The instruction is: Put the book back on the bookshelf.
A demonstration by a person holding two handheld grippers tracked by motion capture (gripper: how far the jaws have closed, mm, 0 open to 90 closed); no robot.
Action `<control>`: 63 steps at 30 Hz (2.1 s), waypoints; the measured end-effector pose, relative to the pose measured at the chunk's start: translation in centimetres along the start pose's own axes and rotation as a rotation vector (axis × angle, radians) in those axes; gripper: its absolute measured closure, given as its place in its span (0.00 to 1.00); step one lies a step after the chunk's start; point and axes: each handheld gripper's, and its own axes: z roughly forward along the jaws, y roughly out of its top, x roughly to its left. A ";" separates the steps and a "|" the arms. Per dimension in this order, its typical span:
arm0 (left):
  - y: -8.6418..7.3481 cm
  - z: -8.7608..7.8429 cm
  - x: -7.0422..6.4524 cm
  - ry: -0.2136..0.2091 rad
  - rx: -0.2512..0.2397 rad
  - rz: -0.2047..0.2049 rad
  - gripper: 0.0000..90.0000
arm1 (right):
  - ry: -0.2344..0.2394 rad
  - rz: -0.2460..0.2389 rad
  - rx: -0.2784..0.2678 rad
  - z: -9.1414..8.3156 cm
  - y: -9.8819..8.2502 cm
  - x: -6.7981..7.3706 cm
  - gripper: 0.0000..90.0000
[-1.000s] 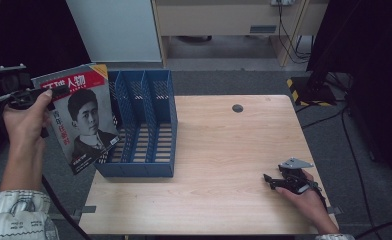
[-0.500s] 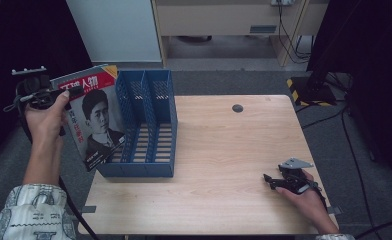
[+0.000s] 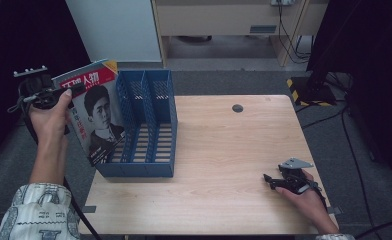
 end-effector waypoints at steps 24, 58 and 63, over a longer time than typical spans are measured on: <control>-1.8 0.3 -0.1 -0.024 -0.183 0.023 0.96 | 0.001 0.000 0.003 0.0 0.0 0.0 0.28; -7.6 3.0 -0.5 -0.015 -0.281 0.063 0.96 | -0.001 0.005 0.004 0.0 0.0 0.1 0.28; -8.5 3.6 -0.4 -0.022 -0.275 0.062 0.96 | -0.001 0.003 0.003 0.0 0.0 0.0 0.28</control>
